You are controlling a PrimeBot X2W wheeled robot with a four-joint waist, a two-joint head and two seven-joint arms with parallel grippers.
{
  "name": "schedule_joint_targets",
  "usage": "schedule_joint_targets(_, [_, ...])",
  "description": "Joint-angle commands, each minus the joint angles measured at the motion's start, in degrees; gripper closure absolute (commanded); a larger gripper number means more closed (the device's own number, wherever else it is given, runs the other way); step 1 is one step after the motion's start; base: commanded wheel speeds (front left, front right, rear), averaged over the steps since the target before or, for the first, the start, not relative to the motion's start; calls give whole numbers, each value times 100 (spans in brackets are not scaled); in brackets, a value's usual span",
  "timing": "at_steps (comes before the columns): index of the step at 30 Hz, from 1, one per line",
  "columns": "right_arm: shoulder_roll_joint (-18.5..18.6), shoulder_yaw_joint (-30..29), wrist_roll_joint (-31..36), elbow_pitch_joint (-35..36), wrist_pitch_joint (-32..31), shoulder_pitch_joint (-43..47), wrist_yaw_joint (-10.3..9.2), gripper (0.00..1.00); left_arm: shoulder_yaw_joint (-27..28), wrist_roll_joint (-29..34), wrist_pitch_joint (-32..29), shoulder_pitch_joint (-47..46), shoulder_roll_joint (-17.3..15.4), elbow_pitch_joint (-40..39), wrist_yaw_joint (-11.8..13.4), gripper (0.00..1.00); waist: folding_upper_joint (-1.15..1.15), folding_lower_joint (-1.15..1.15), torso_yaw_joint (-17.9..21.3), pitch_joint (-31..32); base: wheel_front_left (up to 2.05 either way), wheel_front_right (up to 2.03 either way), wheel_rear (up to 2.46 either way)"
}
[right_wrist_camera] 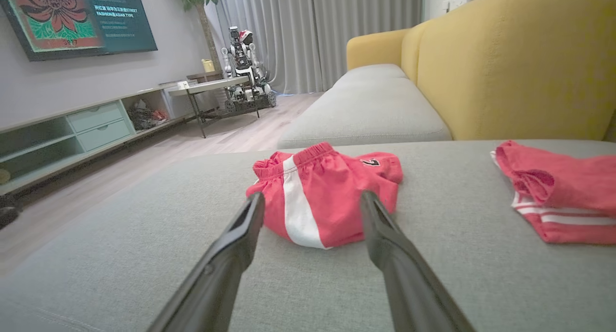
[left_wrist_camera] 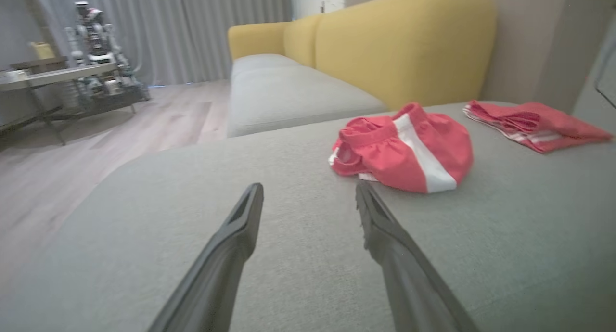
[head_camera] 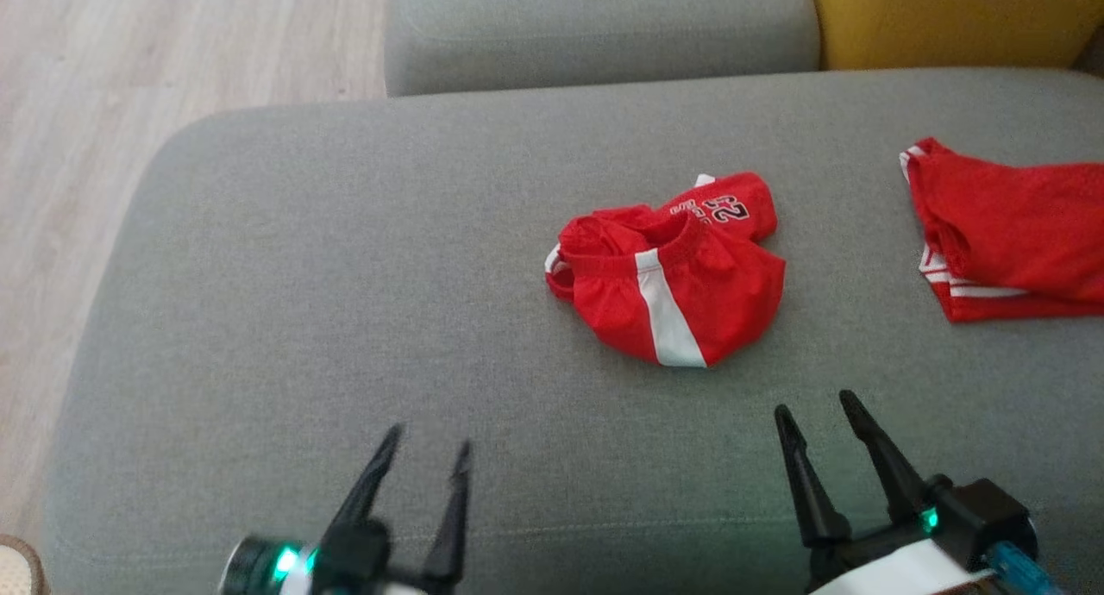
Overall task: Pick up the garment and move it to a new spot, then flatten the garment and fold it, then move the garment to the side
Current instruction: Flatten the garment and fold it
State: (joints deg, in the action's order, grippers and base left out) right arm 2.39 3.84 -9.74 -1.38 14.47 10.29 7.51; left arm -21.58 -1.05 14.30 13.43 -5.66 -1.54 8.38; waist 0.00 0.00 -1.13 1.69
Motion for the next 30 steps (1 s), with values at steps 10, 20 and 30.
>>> schedule_joint_targets(10, [212, 380, -196, 577, 52, -818, -2, 0, -946, 710, 70, -3711, -63, 1694, -1380, 0, 0, 0, 416, -1466, 0, 0, 0])
schedule_joint_targets(20, [334, 440, -372, 695, 52, -1374, -2, 0, -1814, 778, -190, -5855, 44, 3415, -1580, 0, 0, 0, 683, -2356, 0, 0, 0])
schedule_joint_targets(30, [340, 415, -407, 686, 52, -1457, -2, 0, -2966, 417, -381, -6567, -267, 3819, -1585, 0, 0, 0, 771, -2391, 0, 0, 0])
